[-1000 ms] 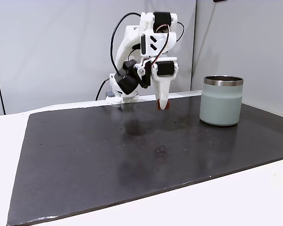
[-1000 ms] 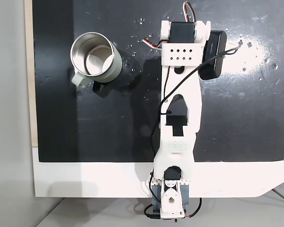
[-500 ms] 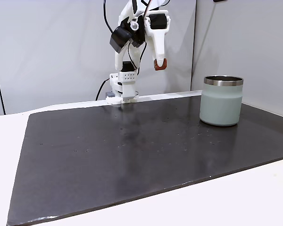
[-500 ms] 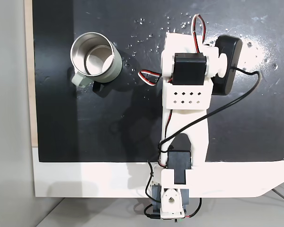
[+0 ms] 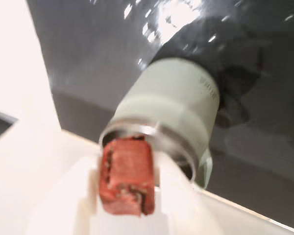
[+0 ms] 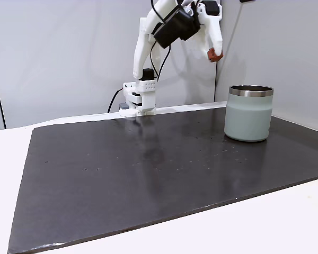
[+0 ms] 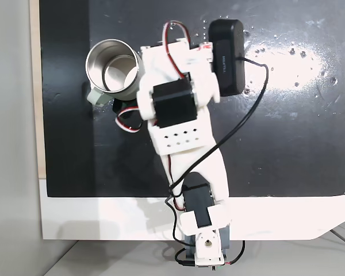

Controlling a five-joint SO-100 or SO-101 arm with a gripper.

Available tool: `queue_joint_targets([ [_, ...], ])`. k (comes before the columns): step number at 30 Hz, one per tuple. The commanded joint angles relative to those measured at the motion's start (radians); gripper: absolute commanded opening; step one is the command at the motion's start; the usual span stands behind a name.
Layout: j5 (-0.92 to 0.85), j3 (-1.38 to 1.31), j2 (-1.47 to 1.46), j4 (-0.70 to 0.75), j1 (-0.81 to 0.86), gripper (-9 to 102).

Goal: Grasp a cube and put it in the cup.

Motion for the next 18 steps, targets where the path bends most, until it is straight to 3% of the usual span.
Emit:
queue_joint_targets([
  [1, -0.023, -0.107, -0.021, -0.032, -0.061, 0],
  [18, -0.044, -0.365, -0.362, -0.067, -0.166, 0],
])
